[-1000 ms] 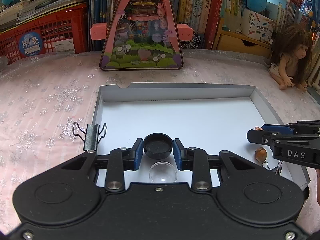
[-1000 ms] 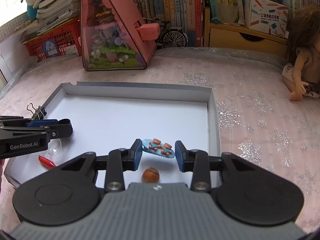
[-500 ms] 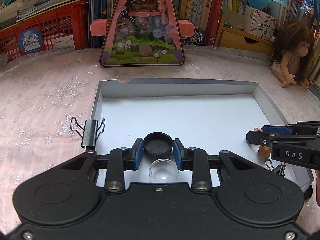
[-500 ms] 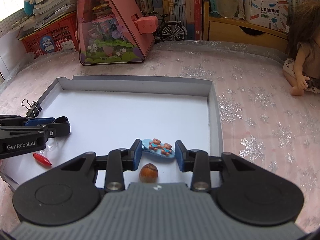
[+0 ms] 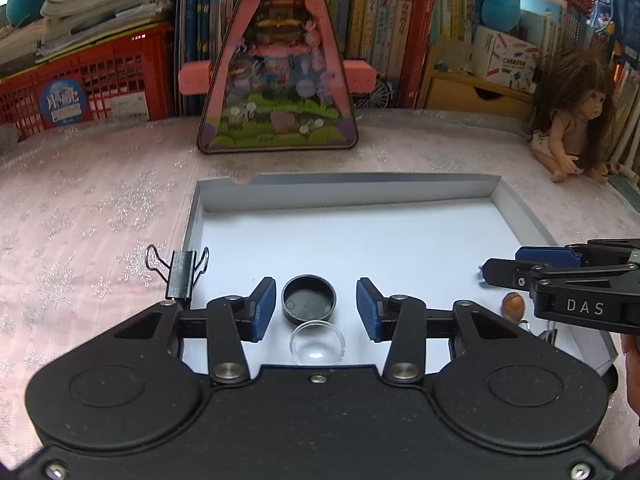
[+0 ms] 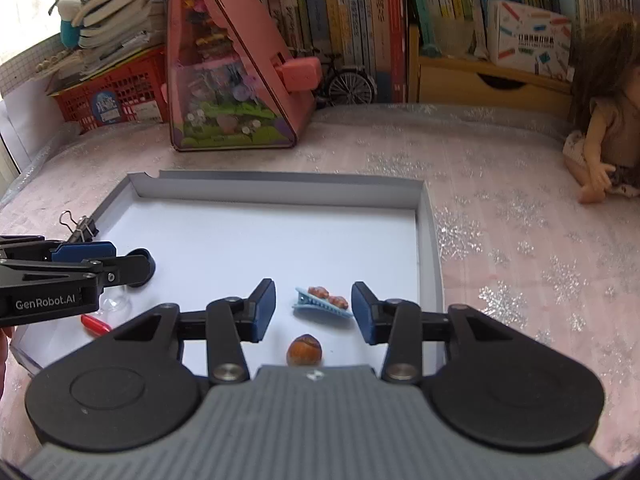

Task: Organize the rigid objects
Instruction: 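Open both tools to drop the cap and hair clip into the tray, then withdraw both tools from the tray toward the remaining objects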

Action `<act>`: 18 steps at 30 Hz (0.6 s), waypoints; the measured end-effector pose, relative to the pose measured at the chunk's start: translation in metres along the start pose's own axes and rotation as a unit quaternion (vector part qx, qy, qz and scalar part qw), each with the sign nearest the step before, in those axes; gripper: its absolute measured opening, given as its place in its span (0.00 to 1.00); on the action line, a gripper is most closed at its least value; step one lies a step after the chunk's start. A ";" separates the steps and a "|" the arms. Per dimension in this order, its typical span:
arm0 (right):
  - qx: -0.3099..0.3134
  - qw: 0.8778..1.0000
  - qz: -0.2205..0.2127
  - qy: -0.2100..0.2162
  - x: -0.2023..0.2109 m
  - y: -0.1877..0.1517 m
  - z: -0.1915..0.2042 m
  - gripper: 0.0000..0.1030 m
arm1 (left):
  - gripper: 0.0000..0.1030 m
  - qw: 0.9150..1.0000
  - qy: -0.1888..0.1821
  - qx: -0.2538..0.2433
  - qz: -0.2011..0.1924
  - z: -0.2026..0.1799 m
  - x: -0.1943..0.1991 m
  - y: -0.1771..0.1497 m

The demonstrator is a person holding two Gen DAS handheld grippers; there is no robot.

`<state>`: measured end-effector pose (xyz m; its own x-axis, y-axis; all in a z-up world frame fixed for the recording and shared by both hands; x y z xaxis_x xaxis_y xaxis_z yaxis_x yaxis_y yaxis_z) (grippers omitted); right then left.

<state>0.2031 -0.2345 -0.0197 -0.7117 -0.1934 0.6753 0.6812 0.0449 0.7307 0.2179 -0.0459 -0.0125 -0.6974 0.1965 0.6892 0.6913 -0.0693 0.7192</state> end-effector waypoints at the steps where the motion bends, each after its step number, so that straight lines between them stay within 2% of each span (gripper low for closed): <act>1: 0.006 1.000 -0.008 -0.001 0.004 0.000 0.002 0.61 | 0.45 1.000 -0.002 -0.003 -0.005 -0.002 0.004 0.000; 8: 0.043 0.998 -0.054 -0.013 0.031 -0.007 0.014 0.70 | 0.60 0.998 -0.016 -0.028 -0.055 -0.016 0.038 -0.007; 14: 0.069 0.994 -0.090 -0.005 0.060 -0.018 0.026 0.76 | 0.67 0.993 -0.024 -0.064 -0.096 -0.030 0.070 -0.023; 18: 0.080 0.991 -0.111 -0.001 0.077 -0.027 0.031 0.78 | 0.68 0.990 -0.035 -0.074 -0.113 -0.035 0.088 -0.035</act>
<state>0.1250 -0.2199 0.0159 -0.8417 -0.2133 0.4960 0.4719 0.1557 0.8678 0.1258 -0.0607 0.0257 -0.8129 0.2896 0.5053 0.4805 -0.1566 0.8629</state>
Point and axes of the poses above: each gripper's, at about its wrist camera, not at the fingertips, and x roughly against the way its jaws point, z to its left, y to its top, the point moved 6 cm from there along -x, roughly the way its jaws point, and after that the axes turned 1 degree about -z, right-handed, at the moved point
